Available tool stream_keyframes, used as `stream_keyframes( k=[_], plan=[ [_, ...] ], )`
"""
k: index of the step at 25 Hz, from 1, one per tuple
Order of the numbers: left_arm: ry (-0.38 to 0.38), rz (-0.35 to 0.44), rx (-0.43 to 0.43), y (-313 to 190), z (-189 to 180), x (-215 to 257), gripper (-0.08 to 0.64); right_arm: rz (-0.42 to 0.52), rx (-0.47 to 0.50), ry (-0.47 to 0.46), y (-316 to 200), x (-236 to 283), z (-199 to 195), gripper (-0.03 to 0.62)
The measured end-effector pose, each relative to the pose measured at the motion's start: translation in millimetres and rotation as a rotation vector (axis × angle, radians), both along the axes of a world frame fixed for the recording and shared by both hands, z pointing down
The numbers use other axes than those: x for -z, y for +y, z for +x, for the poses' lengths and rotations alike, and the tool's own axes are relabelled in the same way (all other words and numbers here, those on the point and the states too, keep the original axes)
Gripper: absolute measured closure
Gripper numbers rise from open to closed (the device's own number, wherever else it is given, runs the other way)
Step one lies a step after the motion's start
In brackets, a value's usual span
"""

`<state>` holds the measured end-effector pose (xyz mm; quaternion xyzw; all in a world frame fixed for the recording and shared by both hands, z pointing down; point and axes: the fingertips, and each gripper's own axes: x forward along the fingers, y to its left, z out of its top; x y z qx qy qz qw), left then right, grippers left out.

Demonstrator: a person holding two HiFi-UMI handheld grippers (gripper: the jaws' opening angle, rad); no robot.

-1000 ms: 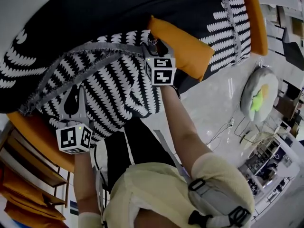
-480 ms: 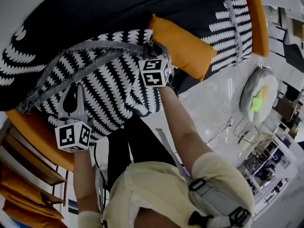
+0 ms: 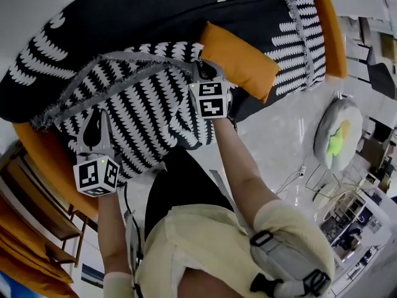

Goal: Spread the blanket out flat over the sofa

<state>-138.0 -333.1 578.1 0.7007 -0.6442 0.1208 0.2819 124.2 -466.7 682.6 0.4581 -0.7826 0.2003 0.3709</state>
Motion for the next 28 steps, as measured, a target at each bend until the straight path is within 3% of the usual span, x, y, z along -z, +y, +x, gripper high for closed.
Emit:
stream_keyframes(
  k=[10, 22, 28],
  plan=[
    [-0.022, 0.016, 0.106, 102, -33, 39, 0.494, 0.075, 0.079, -0.063, 66, 71, -40, 0.563],
    [-0.062, 0.03, 0.168, 246, -66, 71, 0.495, 0.099, 0.202, -0.128, 214, 124, -103, 0.563],
    [-0.046, 0.038, 0.243, 307, -75, 84, 0.495, 0.082, 0.283, -0.159, 279, 142, -132, 0.563]
  ],
)
